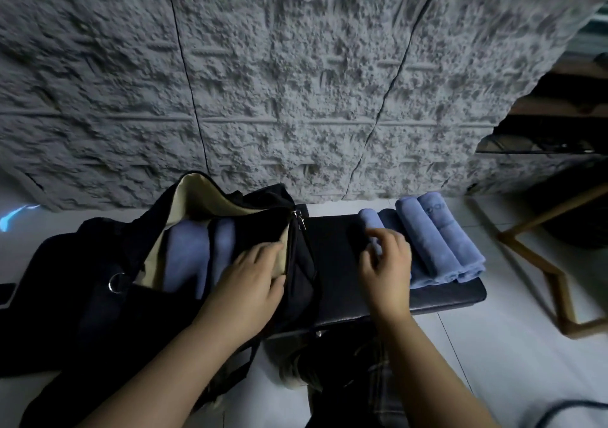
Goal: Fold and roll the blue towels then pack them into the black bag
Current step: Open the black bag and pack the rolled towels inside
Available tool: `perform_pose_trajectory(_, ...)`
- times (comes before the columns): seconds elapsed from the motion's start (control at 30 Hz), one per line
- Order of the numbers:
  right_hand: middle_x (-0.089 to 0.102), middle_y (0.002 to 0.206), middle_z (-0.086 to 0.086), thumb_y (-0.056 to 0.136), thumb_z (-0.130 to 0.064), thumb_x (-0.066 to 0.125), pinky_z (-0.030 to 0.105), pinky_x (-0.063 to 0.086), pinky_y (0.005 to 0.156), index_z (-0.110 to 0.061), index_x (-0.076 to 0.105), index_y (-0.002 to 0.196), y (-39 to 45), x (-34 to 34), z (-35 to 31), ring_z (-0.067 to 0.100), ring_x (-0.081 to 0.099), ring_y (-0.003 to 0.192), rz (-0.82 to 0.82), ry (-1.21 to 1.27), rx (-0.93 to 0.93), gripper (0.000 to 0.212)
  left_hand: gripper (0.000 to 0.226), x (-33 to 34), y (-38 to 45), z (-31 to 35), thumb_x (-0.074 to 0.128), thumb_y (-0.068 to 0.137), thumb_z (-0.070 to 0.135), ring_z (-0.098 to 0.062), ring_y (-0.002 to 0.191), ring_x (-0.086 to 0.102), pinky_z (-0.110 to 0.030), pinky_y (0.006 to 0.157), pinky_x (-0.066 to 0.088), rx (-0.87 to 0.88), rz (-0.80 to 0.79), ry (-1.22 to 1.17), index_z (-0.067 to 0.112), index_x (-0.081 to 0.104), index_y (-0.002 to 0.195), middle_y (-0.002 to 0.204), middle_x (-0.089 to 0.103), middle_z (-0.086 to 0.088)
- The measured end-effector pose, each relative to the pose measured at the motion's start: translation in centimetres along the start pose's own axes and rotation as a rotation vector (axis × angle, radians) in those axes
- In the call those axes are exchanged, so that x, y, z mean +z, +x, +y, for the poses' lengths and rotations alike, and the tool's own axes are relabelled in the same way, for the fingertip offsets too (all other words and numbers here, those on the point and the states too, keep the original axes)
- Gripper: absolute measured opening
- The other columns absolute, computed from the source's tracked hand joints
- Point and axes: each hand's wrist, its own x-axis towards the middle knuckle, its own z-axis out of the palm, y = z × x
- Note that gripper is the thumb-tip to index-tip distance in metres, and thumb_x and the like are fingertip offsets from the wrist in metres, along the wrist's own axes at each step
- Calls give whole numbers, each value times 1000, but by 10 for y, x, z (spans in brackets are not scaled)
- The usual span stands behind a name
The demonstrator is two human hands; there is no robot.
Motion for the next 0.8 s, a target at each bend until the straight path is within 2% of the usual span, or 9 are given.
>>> perform_pose_trajectory(0.1,63,101,16,77,-4,54,33,31,88,0,63,101,13,-17,52,37,51,98,42,-215,183,26,44,1,3,-2,48,83,26,-15,119,46,-22,99,31,69,46,-38,16,52,126,129,51,2)
perform_pose_trajectory(0.17,62,96,23,72,-8,49,40,31,86,3,62,97,21,-23,79,44,52,95,52,-323,297,30,45,0,6,0,44,83,29,-12,120,43,-21,100,29,91,54,-54,17,52,125,130,49,4)
perform_pose_trajectory(0.27,58,115,26,79,-8,53,40,26,93,4,58,110,31,-28,98,46,47,110,58,-433,398,34,45,0,10,5,39,83,33,-11,118,43,-22,100,30,141,75,-71,18,53,122,127,52,2)
perform_pose_trajectory(0.33,51,126,25,86,-13,54,46,27,97,2,52,121,37,-29,103,43,40,120,24,-471,495,39,44,1,12,9,38,83,33,-9,116,43,-19,100,28,161,72,-68,17,55,120,126,53,1)
perform_pose_trajectory(0.47,47,131,24,93,-23,48,46,29,100,1,45,122,49,-29,110,39,36,126,-88,-605,576,38,42,1,15,15,40,83,31,-9,115,43,-14,101,23,193,57,-57,17,57,119,125,55,1)
perform_pose_trajectory(0.67,41,123,22,88,-17,55,43,32,96,4,48,115,57,-18,111,38,36,117,-202,-724,584,36,40,2,10,10,41,84,30,-8,118,42,-17,102,25,185,53,-73,21,53,121,126,54,3)
perform_pose_trajectory(0.8,42,127,20,83,-27,66,41,34,97,-2,41,117,61,-16,103,37,38,120,-267,-767,589,50,40,1,6,6,40,85,32,-5,119,41,-15,102,25,174,52,-94,23,52,122,127,51,7)
